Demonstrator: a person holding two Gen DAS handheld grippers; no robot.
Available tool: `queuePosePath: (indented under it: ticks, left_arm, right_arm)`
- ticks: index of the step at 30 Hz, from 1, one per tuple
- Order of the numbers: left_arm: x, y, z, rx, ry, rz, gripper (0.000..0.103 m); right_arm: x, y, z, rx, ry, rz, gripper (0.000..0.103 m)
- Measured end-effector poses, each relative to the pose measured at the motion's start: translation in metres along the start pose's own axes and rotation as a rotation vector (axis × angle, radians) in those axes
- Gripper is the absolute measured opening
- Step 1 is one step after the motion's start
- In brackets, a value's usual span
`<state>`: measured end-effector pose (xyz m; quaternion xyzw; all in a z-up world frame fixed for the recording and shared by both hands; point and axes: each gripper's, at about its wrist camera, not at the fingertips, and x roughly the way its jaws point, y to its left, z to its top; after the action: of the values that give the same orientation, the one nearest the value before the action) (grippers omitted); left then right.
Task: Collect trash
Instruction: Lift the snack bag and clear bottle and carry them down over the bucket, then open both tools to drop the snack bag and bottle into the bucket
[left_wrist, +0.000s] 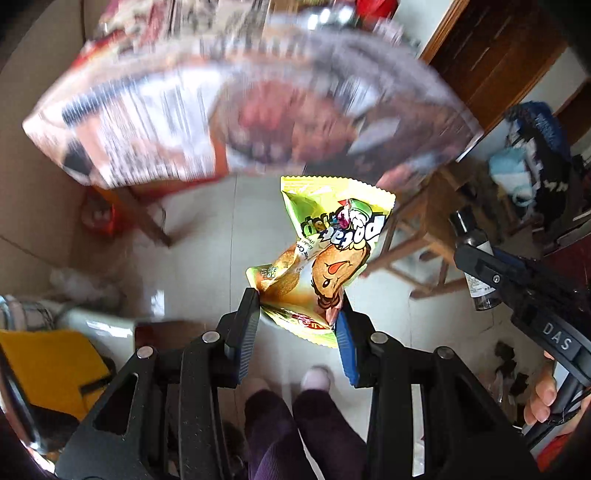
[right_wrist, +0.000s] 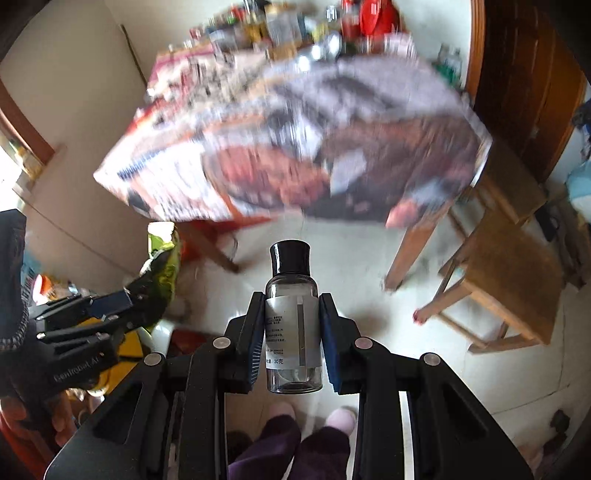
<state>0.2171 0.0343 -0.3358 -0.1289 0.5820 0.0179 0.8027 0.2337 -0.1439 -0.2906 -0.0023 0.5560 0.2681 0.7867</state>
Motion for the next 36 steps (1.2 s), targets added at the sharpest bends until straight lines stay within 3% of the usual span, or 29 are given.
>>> queuePosePath:
  ticks: [7,12,18,19,20,22,29,33,36]
  left_arm:
    - [0.108,0.024,-0.02,-0.094,0.103,0.022,0.039]
    - [0.166,0.043,-0.04,-0.148,0.16,0.056,0.039]
    - [0.221,0.06,-0.058,-0.183,0.224,0.059,0.039]
    - [0.227,0.061,-0.059,-0.184,0.226,0.057,0.039]
    - [0.234,0.061,-0.06,-0.184,0.23,0.057,0.039]
    - [0.247,0.06,-0.06,-0.19,0.24,0.049,0.039]
    - [0.277,0.047,-0.046,-0.209,0.235,0.0,0.039]
    - [0.296,0.041,-0.035,-0.235,0.285,-0.02,0.056]
    - [0.299,0.041,-0.033,-0.251,0.295,-0.03,0.057]
  right_arm:
    - [0.095,-0.021,-0.025,-0.006,0.108,0.027,0.026]
    - [0.152,-0.032,-0.032,-0.029,0.132,0.009,0.026]
    - [0.197,-0.045,-0.035,-0.027,0.145,0.057,0.027]
    - [0.203,-0.047,-0.035,-0.019,0.162,0.065,0.031]
    - [0.211,-0.05,-0.035,-0.005,0.187,0.065,0.043]
    - [0.216,-0.057,-0.036,0.022,0.185,0.056,0.048]
    - [0.207,-0.072,-0.039,0.038,0.163,0.002,0.048]
    - [0.197,-0.079,-0.037,0.037,0.154,-0.019,0.048]
    - [0.189,-0.081,-0.034,0.036,0.137,-0.032,0.048]
